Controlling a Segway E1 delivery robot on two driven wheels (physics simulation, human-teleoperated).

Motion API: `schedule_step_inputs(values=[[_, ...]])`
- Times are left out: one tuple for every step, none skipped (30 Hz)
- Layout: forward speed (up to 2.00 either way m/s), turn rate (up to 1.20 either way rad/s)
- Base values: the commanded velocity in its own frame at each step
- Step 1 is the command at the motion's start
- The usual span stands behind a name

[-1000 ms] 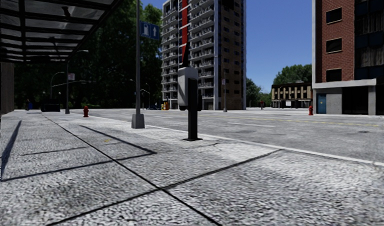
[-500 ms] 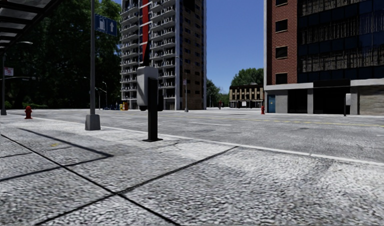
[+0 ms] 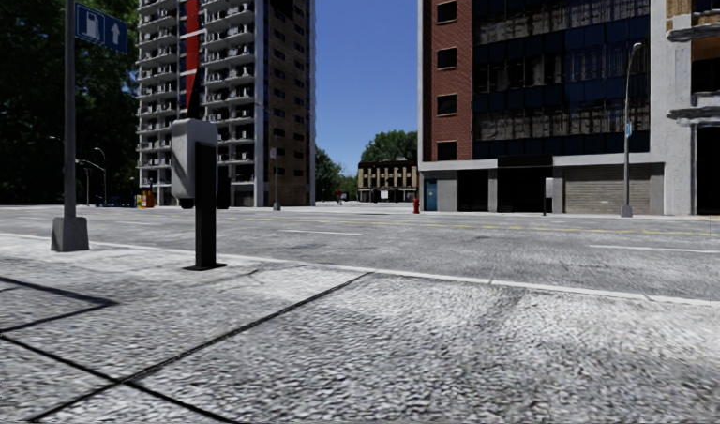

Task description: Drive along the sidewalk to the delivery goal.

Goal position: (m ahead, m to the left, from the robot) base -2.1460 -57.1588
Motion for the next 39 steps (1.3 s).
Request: schedule_step_inputs(values=[[0.0,-0.53],[0.0,-0.53],[0.0,-0.53],[0.0,-0.53],[0.0,-0.53],[0.0,-0.53],[0.0,-0.53],[0.0,-0.53],[0.05,-0.53],[0.08,-0.53],[0.11,-0.53],[0.11,-0.53],[0.12,-0.53],[0.14,-0.53],[0.16,-0.53],[0.25,-0.53],[0.43,-0.53],[0.43,-0.53],[0.51,-0.53],[0.65,-0.53],[0.73,-0.53],[0.77,-0.53],[0.77,-0.53],[0.77,-0.53],[0.78,-0.53],[0.78,-0.53],[0.79,-0.53],[0.79,-0.53],[0.8,-0.53],[0.8,-0.53],[0.8,-0.53],[0.8,-0.53],[0.8,-0.53],[0.8,-0.53],[0.8,-0.53],[0.8,-0.53],[0.8,-0.53],[0.8,-0.53],[0.8,-0.53]])
